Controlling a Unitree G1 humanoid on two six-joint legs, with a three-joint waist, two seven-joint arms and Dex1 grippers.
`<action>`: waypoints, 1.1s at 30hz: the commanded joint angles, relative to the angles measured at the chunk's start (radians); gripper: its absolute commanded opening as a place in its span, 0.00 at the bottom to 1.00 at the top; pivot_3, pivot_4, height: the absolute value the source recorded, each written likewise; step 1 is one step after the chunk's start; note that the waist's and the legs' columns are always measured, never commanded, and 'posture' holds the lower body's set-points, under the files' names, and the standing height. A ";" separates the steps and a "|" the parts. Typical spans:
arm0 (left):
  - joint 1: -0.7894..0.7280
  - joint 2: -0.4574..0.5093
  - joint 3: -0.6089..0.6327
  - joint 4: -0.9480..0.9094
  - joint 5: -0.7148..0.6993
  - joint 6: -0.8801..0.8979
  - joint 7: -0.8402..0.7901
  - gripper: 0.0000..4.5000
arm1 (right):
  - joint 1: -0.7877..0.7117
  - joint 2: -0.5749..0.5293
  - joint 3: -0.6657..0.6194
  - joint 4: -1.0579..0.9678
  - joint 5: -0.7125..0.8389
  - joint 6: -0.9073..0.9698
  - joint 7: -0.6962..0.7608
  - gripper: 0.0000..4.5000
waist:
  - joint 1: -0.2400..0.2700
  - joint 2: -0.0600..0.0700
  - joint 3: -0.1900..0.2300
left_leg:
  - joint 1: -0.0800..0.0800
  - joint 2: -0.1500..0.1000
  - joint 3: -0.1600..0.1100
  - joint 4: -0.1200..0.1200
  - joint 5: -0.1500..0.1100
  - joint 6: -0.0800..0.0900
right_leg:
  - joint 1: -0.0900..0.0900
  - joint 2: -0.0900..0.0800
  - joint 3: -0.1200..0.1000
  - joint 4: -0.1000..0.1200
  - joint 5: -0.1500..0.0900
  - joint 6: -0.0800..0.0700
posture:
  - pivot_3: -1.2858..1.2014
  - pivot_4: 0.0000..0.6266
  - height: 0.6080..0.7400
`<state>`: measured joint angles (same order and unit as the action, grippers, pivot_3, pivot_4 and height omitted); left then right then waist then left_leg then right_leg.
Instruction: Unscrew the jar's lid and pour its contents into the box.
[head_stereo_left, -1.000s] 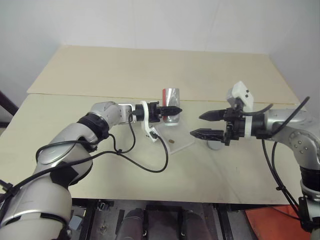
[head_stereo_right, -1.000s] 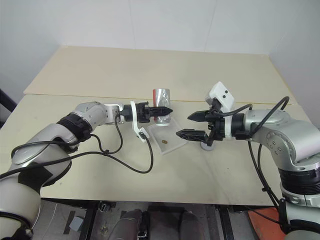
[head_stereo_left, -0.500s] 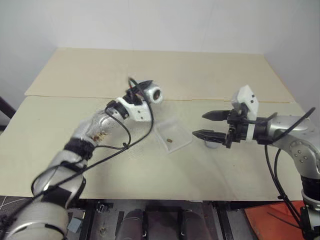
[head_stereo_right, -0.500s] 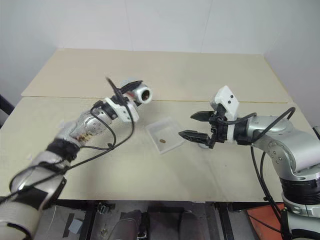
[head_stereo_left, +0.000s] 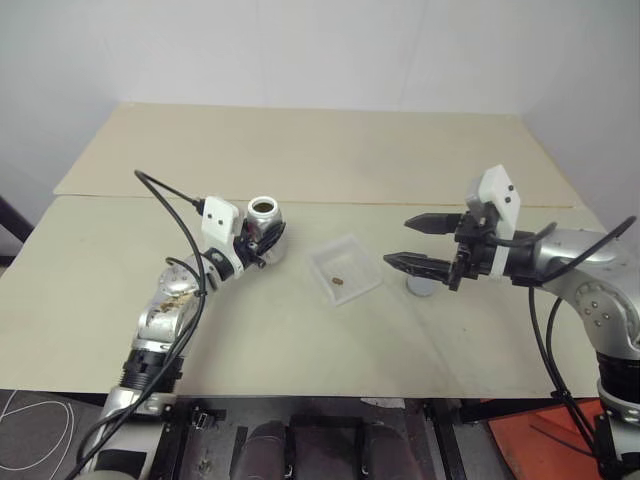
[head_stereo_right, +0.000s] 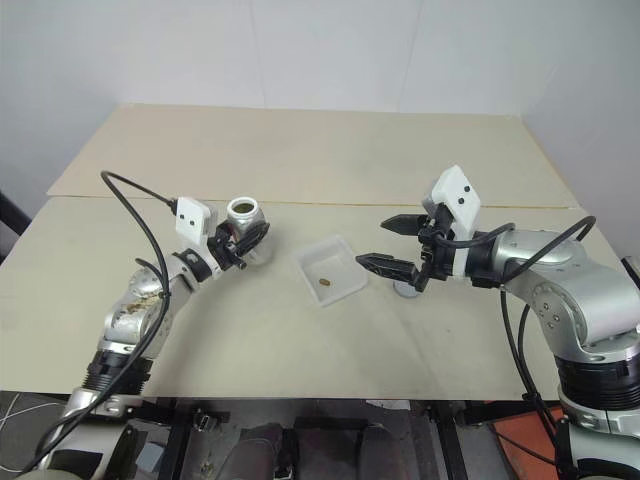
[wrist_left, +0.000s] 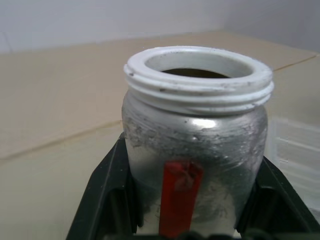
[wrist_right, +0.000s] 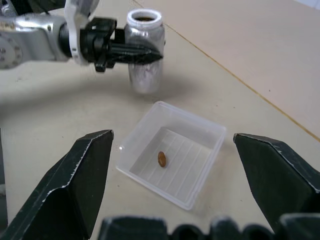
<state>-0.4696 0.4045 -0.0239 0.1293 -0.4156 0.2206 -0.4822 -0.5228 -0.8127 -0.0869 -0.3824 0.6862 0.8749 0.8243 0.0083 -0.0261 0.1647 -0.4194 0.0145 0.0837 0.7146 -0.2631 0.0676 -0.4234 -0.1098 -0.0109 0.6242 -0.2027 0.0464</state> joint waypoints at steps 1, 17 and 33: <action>0.003 -0.044 0.042 0.028 0.038 -0.114 0.007 0.43 | 0.005 0.002 -0.026 -0.036 0.006 -0.019 -0.009 0.99 | 0.002 0.000 0.000 | 0.000 0.000 0.000 0.000 0.000 0.000 | 0.000 0.000 0.000 0.000 0.000 0.000 | 0.52 0.24 1.00; 0.082 -0.070 0.035 0.049 0.149 -0.168 -0.039 0.81 | 0.014 0.031 0.009 -0.092 0.022 0.012 -0.031 1.00 | -0.002 0.000 0.000 | 0.003 0.000 0.001 -0.001 0.000 0.000 | 0.000 -0.001 0.002 0.000 0.000 -0.001 | 0.52 0.24 1.00; 0.438 0.516 0.481 -0.458 -0.302 0.192 -0.588 0.99 | 0.057 -0.036 0.018 -0.041 -0.083 -0.140 0.073 1.00 | -0.019 0.001 0.000 | 0.005 0.001 0.001 -0.004 0.000 -0.001 | -0.001 -0.003 0.000 0.000 -0.003 -0.005 | 0.52 0.24 1.00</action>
<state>-0.0473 0.8871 0.3797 -0.2798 -0.6534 0.3966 -0.9868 -0.4585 -0.8372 -0.0228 -0.4159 0.6022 0.7757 0.8804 -0.0110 -0.0254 0.1646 -0.4146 0.0160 0.0851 0.7104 -0.2635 0.0667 -0.4241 -0.1123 -0.0107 0.6238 -0.2057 0.0418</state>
